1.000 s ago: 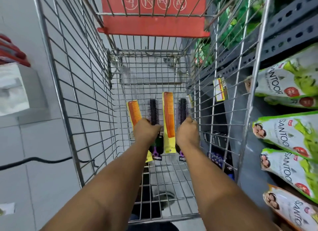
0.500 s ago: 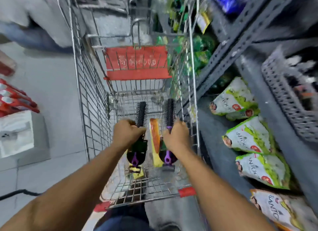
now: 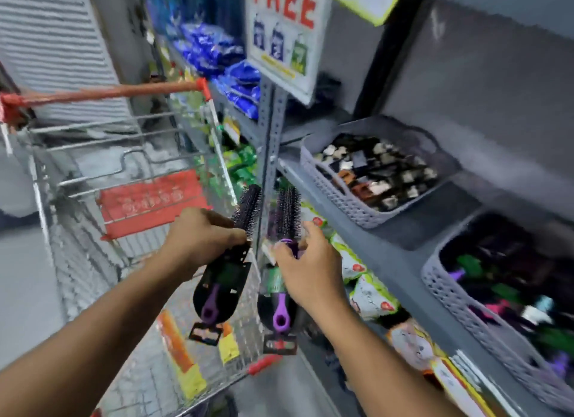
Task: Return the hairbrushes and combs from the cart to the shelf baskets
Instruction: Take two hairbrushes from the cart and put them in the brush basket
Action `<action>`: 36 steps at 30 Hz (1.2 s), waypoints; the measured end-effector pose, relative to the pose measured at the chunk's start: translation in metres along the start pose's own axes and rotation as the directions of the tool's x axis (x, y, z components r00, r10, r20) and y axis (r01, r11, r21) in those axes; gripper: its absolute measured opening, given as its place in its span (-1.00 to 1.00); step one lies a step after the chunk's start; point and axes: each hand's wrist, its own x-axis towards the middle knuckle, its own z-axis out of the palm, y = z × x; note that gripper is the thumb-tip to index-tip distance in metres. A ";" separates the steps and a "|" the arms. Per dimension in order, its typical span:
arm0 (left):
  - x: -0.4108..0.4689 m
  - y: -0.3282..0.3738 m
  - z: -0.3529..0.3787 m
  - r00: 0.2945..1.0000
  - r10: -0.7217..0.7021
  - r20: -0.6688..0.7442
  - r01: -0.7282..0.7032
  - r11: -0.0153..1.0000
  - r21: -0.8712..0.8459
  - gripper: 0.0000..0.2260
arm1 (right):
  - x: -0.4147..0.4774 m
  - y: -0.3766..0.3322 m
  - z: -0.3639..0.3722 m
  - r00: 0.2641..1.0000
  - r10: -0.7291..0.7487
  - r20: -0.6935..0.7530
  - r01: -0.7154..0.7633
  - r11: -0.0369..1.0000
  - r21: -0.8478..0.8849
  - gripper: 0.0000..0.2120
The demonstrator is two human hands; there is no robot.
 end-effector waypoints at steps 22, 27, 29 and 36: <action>-0.065 0.235 0.281 0.795 0.369 0.482 -0.424 0.905 0.006 -0.77 | -0.028 0.115 -0.286 0.754 0.304 -0.583 -0.298 0.948 0.109 -0.40; -0.074 0.235 0.336 0.782 0.389 0.487 -0.521 0.837 0.167 -0.64 | -0.017 0.153 -0.299 0.707 0.439 -0.554 -0.469 0.878 0.097 -0.50; -0.078 0.231 0.353 0.797 0.351 0.491 -0.505 0.834 0.224 -0.57 | -0.014 0.161 -0.297 0.702 0.457 -0.546 -0.510 0.858 0.062 -0.51; -0.077 0.210 0.381 0.830 0.262 0.492 -0.460 0.820 0.339 -0.57 | -0.006 0.177 -0.289 0.654 0.500 -0.567 -0.609 0.793 -0.003 -0.61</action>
